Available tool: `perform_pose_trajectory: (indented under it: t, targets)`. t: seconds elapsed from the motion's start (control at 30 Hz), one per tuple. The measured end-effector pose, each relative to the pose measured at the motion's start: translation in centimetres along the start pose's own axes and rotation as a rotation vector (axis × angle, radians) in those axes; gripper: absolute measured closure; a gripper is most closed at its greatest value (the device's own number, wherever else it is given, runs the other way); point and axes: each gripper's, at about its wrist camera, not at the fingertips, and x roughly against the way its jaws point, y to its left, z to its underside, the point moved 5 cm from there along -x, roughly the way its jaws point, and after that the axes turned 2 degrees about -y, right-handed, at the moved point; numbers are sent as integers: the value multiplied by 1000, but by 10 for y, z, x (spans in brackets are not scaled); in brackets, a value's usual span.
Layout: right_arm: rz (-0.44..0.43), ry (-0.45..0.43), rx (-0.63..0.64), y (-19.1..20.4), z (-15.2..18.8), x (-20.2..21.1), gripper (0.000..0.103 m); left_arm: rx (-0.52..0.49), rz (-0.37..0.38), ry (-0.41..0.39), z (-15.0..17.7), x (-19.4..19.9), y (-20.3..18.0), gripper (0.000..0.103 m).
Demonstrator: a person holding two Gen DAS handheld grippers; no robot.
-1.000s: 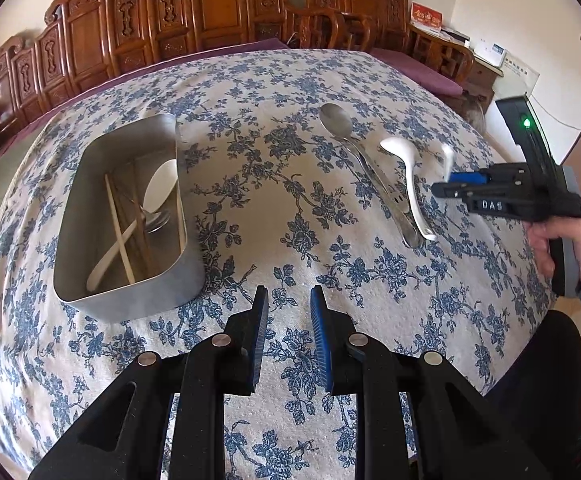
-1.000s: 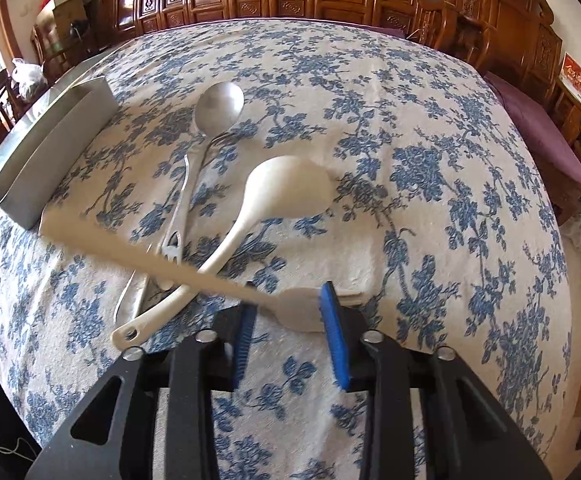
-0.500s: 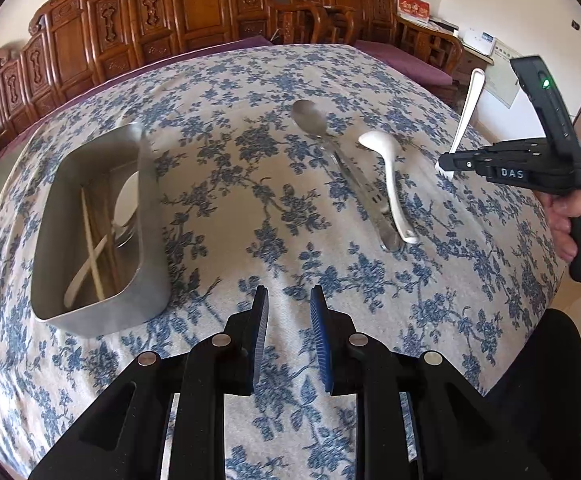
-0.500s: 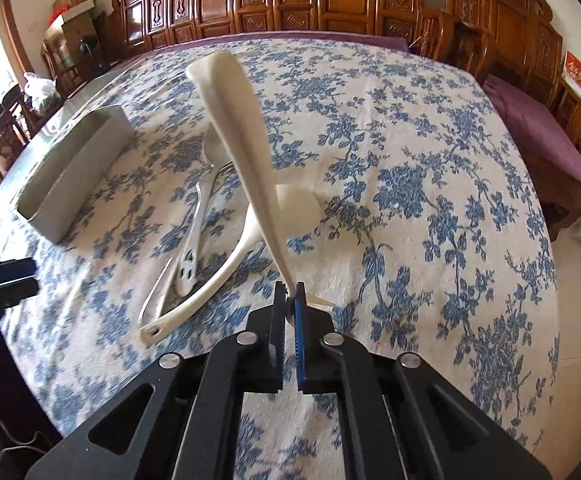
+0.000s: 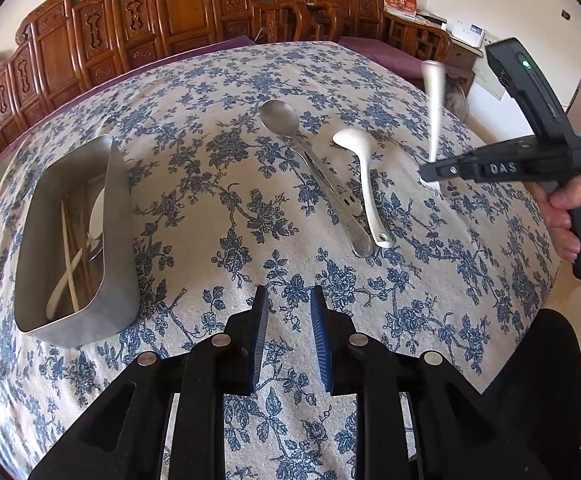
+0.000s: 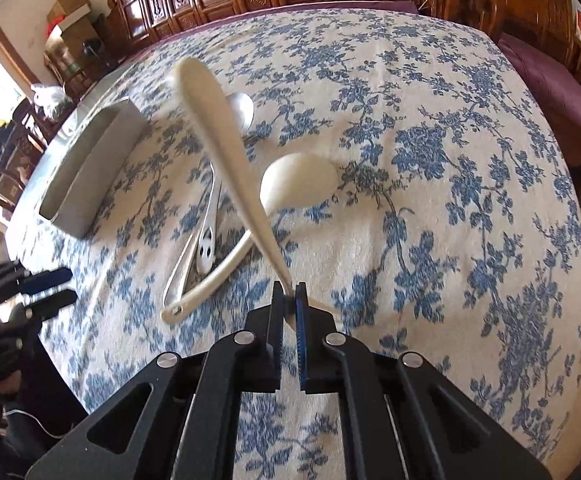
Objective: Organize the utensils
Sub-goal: 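Grasp a white plastic spoon with the left tool while the right tool holds the fork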
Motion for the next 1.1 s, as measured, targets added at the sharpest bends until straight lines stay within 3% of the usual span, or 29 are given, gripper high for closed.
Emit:
perform_pose_trajectory:
  t: [0.37,0.7,1.1]
  targets:
    - [13,-47,-35,-21,-3,-4,98,-2,14,-6,-25,-16,-5,83]
    - [34,-88,-60,-43,11,19,98,-59,34,-9,-67,-59,-36,79]
    - [30,-97,-93,-62,31,27,98,-94,41,35,-92,-107,-60,79]
